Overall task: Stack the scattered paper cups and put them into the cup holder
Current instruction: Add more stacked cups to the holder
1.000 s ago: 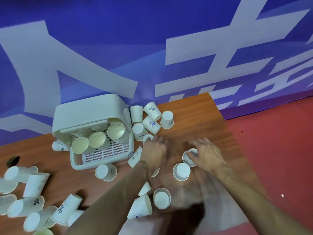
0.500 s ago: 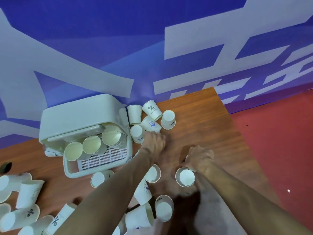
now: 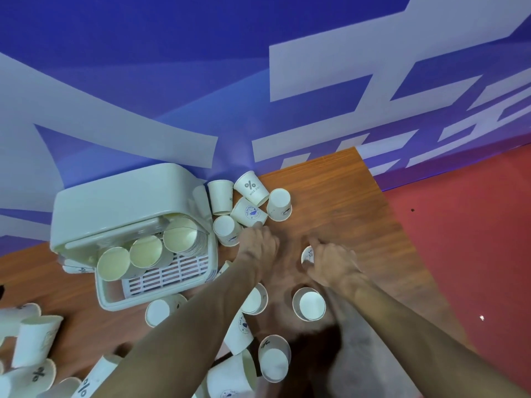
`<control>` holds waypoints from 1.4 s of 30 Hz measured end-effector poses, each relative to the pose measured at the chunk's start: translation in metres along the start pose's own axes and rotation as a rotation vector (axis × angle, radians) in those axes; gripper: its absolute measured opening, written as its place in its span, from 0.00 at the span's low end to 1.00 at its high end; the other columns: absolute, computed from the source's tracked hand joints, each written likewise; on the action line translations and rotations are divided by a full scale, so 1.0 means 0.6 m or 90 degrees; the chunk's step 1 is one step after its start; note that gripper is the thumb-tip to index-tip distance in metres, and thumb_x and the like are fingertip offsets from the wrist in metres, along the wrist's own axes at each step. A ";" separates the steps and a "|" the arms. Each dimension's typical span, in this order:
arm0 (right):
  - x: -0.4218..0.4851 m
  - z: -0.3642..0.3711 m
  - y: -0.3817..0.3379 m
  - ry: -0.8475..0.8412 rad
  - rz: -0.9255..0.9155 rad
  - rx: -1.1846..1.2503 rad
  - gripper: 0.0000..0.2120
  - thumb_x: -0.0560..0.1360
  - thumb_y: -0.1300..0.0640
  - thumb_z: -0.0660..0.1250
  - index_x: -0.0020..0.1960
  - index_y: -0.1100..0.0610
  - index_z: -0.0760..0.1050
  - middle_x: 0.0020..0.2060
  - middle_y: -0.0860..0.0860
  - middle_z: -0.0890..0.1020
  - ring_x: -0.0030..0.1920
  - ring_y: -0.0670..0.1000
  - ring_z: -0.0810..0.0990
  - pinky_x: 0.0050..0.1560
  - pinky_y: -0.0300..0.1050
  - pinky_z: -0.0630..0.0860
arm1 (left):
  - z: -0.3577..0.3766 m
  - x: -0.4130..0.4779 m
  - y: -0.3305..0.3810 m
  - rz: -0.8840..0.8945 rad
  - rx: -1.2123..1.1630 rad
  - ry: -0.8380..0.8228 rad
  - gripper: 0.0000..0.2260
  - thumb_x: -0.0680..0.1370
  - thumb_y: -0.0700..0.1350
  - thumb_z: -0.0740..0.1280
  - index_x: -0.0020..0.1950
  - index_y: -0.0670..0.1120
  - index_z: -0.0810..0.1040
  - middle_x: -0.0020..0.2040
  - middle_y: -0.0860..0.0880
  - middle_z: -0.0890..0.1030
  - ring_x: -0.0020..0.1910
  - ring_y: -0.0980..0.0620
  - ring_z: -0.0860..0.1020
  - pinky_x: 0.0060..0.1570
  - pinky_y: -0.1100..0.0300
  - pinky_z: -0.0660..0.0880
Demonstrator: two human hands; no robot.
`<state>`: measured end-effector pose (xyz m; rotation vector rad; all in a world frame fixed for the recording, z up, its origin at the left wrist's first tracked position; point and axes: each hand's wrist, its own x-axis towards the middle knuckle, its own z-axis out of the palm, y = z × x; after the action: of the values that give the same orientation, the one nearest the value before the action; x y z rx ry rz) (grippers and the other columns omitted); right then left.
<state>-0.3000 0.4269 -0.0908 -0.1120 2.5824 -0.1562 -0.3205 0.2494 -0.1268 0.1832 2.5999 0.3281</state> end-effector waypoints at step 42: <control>-0.170 -0.050 -0.148 0.352 -0.372 -0.017 0.02 0.76 0.50 0.71 0.47 0.44 0.79 0.39 0.42 0.81 0.34 0.48 0.81 0.27 0.44 0.73 | -0.101 -0.358 -0.100 0.069 0.092 0.482 0.06 0.76 0.46 0.70 0.39 0.48 0.78 0.37 0.51 0.77 0.33 0.49 0.74 0.22 0.56 0.68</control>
<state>-0.2254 0.3531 -0.0007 -0.9543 3.0164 -0.4124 -0.1698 0.1388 0.0095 0.2948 3.3760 0.2837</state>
